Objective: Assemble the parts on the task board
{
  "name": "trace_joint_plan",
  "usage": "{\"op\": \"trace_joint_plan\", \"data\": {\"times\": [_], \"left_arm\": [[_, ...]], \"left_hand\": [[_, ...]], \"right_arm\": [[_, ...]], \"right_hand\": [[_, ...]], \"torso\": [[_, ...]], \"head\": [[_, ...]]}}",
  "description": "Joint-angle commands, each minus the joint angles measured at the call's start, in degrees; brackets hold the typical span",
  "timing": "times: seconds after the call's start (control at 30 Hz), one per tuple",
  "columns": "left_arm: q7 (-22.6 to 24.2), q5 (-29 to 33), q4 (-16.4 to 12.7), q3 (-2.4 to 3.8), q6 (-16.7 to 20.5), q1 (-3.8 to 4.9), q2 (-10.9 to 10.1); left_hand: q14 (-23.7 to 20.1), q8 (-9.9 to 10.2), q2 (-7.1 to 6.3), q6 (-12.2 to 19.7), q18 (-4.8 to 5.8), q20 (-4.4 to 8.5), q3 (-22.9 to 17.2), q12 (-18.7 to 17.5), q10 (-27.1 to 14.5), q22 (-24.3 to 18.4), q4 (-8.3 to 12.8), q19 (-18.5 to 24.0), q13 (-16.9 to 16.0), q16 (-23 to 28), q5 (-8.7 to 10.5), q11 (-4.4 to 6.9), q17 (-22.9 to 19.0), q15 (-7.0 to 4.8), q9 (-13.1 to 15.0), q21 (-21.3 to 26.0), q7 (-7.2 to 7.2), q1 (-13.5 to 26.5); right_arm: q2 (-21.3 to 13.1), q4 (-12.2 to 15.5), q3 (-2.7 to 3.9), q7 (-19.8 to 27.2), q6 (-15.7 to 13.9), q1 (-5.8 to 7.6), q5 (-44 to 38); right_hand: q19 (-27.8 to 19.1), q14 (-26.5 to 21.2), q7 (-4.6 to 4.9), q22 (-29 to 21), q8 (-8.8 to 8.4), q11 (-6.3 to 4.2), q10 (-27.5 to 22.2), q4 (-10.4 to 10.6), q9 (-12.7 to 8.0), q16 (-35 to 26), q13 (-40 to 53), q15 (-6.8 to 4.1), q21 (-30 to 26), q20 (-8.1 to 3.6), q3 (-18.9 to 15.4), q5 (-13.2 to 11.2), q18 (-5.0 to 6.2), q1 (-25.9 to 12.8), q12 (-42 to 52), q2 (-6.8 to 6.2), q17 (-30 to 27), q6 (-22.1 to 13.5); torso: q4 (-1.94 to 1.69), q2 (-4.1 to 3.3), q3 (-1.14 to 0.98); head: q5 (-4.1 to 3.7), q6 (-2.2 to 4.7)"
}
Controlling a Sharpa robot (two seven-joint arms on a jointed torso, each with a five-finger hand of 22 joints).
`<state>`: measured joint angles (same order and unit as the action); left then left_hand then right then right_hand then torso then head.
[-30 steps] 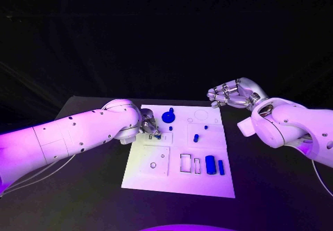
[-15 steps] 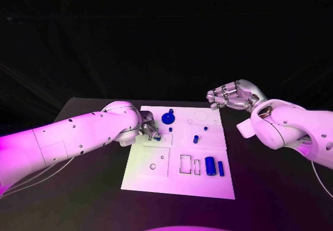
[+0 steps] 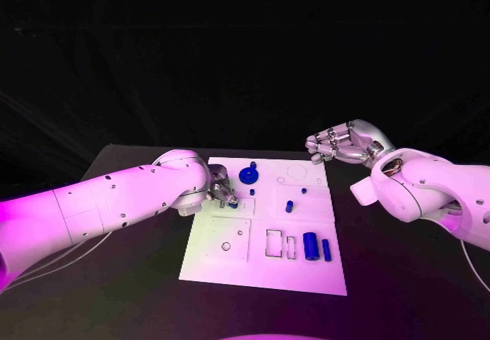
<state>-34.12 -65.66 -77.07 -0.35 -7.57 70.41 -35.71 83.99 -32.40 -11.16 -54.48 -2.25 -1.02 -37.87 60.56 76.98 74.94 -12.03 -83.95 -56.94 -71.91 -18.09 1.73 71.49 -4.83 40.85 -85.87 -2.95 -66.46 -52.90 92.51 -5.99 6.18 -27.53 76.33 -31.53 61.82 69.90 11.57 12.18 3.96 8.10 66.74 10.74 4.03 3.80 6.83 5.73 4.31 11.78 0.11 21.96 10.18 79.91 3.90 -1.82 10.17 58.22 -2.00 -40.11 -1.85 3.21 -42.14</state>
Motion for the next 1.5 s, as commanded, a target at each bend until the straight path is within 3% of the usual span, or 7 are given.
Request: {"op": "trace_joint_plan", "data": {"times": [0.03,0.23,0.33,0.73,0.97,1.5], "left_arm": [[-0.69,-0.04,-0.01,-0.12,-1.45,-0.20,0.39],[-0.85,-1.13,0.09,-0.12,-0.54,-0.20,0.66],[-0.81,-1.60,0.00,-0.12,-0.34,-0.20,0.76],[-0.87,-2.06,-0.27,-0.12,-0.75,-0.20,0.85],[-1.20,-2.07,-0.18,-0.11,-0.59,-0.20,0.86],[-1.77,-2.00,0.37,-0.10,-0.19,-0.17,0.88]], "left_hand": [[1.51,-0.45,-0.05,-0.63,0.42,0.44,-10.28,0.11,0.51,7.05,11.05,-2.07,-0.10,0.30,0.00,0.30,0.07,-0.45,0.44,-0.23,0.63,1.05],[1.53,-0.85,0.04,-0.81,0.43,0.47,-9.91,0.27,0.75,7.07,11.11,-2.08,-0.27,0.29,-0.15,0.50,0.11,-0.60,0.88,-0.23,0.90,1.12],[1.54,-1.01,-0.01,-0.88,0.45,0.48,-9.79,0.47,0.91,7.18,11.18,-2.14,-0.48,0.27,-0.19,0.57,0.14,-0.66,1.05,-0.28,0.97,1.13],[1.60,-1.91,-0.55,-1.24,0.50,0.64,-7.87,1.44,1.96,7.38,10.82,-2.26,-1.45,0.28,0.15,1.05,0.22,-0.98,2.18,-0.35,1.59,2.06],[1.64,-1.87,-0.73,-1.63,0.52,0.93,-2.68,1.54,2.23,7.47,8.91,-2.34,-1.58,0.34,1.00,1.60,0.30,-1.35,2.73,-0.33,2.33,3.69],[1.70,-0.88,0.99,-3.26,0.57,1.04,11.34,1.83,2.14,7.66,3.63,-2.50,-1.90,0.47,1.18,1.67,0.51,-1.50,3.08,-0.26,2.65,4.50]], "right_arm": [[-0.01,0.02,0.02,-0.02,0.70,-0.03,0.23],[-0.25,0.09,0.02,0.04,0.55,-0.03,-0.19],[-0.31,0.18,0.02,0.02,0.53,-0.03,-0.27],[-0.54,0.35,0.02,0.02,0.44,-0.03,-0.56],[-0.61,0.44,0.02,0.03,0.38,-0.03,-0.58],[-0.83,0.66,0.02,0.02,0.10,-0.02,-0.58]], "right_hand": [[0.16,-0.14,-0.02,-0.05,0.03,-0.14,-0.13,-0.04,0.08,-0.04,-0.08,-0.28,-0.06,0.14,0.22,0.22,0.43,0.01,0.12,0.46,-0.09,-0.26],[0.13,-0.29,0.04,-0.40,-0.06,-0.09,-0.32,-0.63,0.04,-0.11,-0.30,-0.26,-0.09,0.12,0.76,0.15,0.41,0.86,0.02,0.21,-0.32,-0.47],[0.13,-0.31,0.05,-0.44,-0.06,-0.08,-0.34,-0.69,0.04,-0.11,-0.33,-0.25,-0.09,0.12,0.82,0.15,0.41,0.95,0.01,0.17,-0.34,-0.49],[0.13,-0.34,0.07,-0.62,-0.07,-0.08,-0.38,-0.97,0.03,-0.11,-0.45,-0.26,-0.09,0.11,1.11,0.16,0.41,1.34,-0.01,0.01,-0.45,-0.54],[0.11,-0.38,0.14,-0.70,-0.08,-0.01,-0.42,-0.90,0.02,-0.13,-0.49,-0.22,-0.10,0.13,1.09,0.14,0.40,1.20,-0.02,-0.08,-0.50,-0.59],[-0.17,-0.78,0.30,-1.11,-0.11,0.18,-0.64,-0.57,0.01,-0.21,-0.69,0.00,-0.23,0.30,0.97,-0.12,0.34,0.47,-0.05,-0.40,-0.77,-0.77]], "torso": [[0.05,0.00,0.00],[-0.09,-0.04,0.01],[0.01,-0.08,0.02],[0.02,-0.09,0.00],[0.00,-0.08,-0.04],[-0.02,-0.09,-0.02]], "head": [[0.15,-0.05],[0.45,-0.38],[0.59,-0.27],[0.47,-0.34],[0.35,-0.48],[0.29,-0.54]]}}
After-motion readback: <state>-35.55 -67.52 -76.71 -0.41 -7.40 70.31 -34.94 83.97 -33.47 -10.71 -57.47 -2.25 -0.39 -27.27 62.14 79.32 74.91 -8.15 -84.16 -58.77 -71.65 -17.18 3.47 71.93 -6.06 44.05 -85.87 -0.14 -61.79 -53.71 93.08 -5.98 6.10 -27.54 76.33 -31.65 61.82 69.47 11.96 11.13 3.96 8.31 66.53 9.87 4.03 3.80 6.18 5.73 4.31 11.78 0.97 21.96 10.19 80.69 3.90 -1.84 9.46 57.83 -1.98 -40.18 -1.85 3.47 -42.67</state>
